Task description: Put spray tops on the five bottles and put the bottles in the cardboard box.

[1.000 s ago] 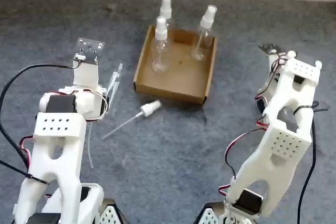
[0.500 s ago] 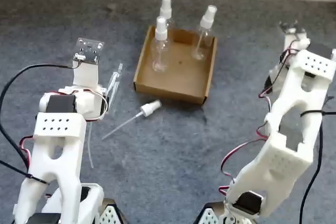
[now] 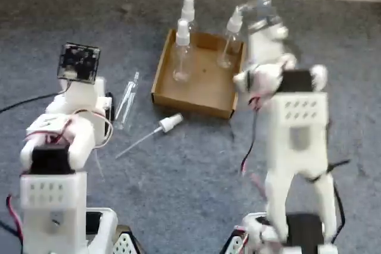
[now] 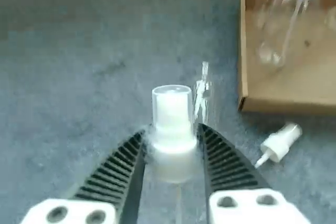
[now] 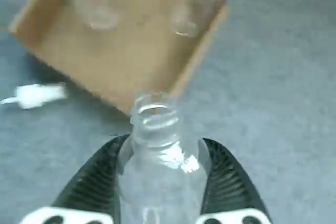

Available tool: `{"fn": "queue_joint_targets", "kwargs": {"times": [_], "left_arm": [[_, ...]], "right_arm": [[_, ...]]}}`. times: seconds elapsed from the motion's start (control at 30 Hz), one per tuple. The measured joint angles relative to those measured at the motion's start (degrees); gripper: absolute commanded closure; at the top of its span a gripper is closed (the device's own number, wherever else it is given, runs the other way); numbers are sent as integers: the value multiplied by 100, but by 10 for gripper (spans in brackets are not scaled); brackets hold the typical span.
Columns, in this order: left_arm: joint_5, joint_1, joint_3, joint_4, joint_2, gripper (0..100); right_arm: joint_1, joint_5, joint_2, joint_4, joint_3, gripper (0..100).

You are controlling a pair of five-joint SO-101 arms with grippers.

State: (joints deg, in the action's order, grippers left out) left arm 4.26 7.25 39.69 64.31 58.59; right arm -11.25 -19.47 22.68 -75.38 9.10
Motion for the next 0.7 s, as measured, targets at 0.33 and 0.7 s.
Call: {"fn": "queue_joint_targets", "kwargs": {"times": [0.33, 0.7], "left_arm": [[-1670, -44, -545, -246, 791, 996], [-3165, -62, 589, -1011, 2479, 996]], "right_arm": [[-2462, 387, 1231, 2593, 3244, 995], [-3455, 387, 1749, 3666, 4563, 995]]}}
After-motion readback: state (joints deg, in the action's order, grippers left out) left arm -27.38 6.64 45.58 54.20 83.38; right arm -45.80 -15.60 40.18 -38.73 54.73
